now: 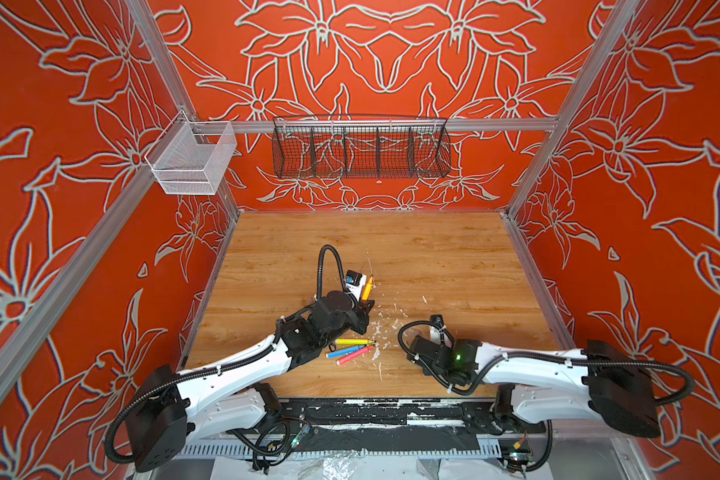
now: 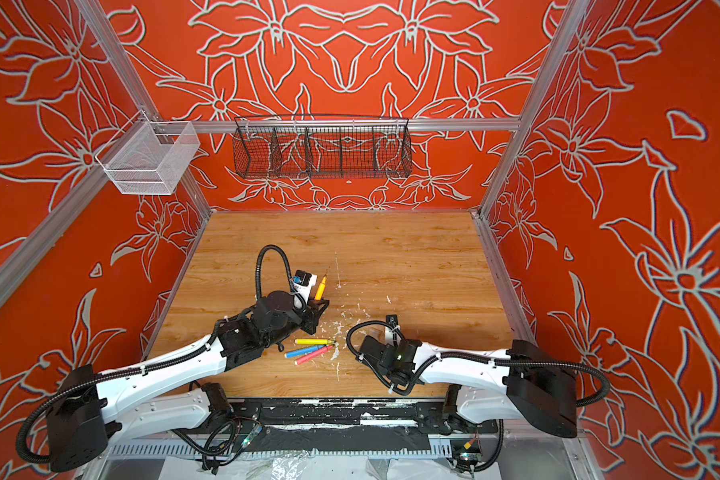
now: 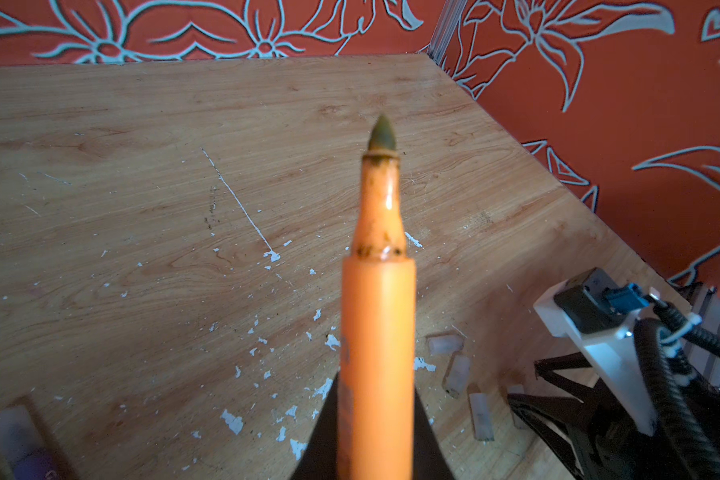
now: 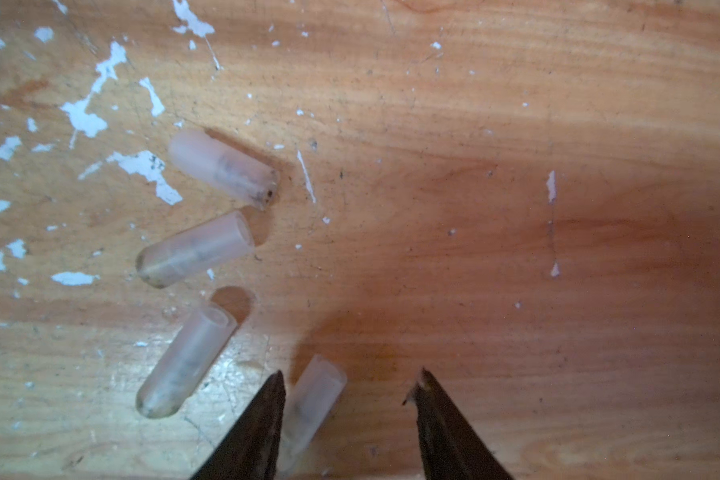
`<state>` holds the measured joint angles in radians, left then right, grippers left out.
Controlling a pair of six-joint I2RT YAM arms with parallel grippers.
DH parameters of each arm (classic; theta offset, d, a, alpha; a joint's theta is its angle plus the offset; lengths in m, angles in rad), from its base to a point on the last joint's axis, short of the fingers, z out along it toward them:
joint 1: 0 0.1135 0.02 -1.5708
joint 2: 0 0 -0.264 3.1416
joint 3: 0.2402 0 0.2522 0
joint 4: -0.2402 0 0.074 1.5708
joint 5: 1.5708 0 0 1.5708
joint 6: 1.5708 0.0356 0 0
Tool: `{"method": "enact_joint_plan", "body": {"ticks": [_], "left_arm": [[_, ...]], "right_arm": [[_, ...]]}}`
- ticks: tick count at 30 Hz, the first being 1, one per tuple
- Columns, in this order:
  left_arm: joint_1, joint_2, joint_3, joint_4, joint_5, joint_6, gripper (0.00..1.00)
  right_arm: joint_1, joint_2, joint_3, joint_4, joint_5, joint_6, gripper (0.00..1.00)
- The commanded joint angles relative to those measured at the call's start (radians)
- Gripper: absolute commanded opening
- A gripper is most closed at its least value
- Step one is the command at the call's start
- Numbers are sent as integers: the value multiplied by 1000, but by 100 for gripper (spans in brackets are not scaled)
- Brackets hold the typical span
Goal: Insert the pens into the pen caps
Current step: 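Lower the open right gripper onto a translucent cap and close on it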
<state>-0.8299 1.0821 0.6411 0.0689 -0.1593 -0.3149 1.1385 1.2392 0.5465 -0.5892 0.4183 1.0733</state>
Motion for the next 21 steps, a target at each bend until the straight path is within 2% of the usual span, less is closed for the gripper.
{"method": "enact_joint_plan", "body": {"ticks": [1, 8, 21], "left_arm": [[6, -3, -3, 25, 4, 2, 0], [6, -5, -3, 23, 7, 3, 0], [6, -8, -5, 27, 10, 6, 0]], "right_arm": [[12, 12, -7, -47, -4, 30, 50], [11, 43, -10, -43, 1, 35, 33], [12, 54, -25, -32, 0, 41, 30]]}}
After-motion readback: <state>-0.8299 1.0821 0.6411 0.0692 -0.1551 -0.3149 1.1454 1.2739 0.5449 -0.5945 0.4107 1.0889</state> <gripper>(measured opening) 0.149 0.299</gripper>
